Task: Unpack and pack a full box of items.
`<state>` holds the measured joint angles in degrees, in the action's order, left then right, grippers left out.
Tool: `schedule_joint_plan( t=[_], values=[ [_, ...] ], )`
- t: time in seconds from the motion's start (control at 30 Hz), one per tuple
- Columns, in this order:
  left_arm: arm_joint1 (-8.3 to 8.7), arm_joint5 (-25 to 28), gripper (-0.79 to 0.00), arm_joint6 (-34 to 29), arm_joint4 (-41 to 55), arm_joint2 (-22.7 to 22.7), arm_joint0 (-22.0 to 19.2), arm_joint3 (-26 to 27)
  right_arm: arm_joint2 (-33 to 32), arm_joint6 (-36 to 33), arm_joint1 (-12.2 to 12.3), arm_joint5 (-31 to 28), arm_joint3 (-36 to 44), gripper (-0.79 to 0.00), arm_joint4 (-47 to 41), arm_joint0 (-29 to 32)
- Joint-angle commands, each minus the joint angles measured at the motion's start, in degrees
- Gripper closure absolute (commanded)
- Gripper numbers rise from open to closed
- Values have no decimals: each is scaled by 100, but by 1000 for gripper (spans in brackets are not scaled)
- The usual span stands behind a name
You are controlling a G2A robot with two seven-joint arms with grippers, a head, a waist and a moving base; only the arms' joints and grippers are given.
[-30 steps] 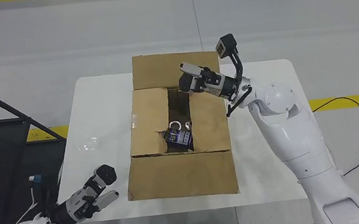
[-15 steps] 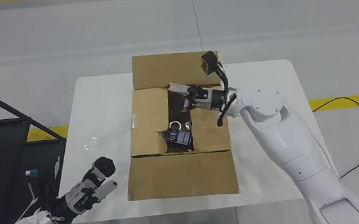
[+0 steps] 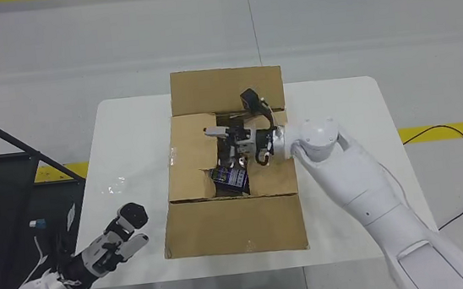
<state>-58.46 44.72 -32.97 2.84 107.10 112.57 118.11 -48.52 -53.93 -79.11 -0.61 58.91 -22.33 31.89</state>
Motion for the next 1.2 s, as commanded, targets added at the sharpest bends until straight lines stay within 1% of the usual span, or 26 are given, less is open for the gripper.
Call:
schedule_joint_plan(
  t=[0.0, 0.27, 0.57, 0.7, 0.8, 0.9, 1.17],
  values=[
    [1, 4, -785, -20, -18, -29, -12, 3, 28, 21, -47, -142, -123, -785, -123, -43],
    [-3, 33, -785, 9, -94, -90, 15, -33, -6, -57, -192, -839, -378, -785, -583, -216],
    [-12, -33, -785, 138, -118, -39, 75, -95, 128, 69, -362, -1126, -381, -785, -606, -476],
    [-23, -95, -785, 300, -131, 76, 121, -146, 274, 155, -484, -1263, -435, -785, -604, -643],
    [-32, -57, -785, 400, -148, 198, 197, -166, 411, 422, -592, -1308, -556, -785, -496, -789],
    [-44, -10, -785, 508, -149, 351, 313, -184, 582, 619, -718, -1348, -635, -785, -427, -914],
    [-84, 162, -785, 746, -84, 814, 685, -213, 944, 760, -1081, -1587, -1079, -785, -510, -1248]
  ],
)
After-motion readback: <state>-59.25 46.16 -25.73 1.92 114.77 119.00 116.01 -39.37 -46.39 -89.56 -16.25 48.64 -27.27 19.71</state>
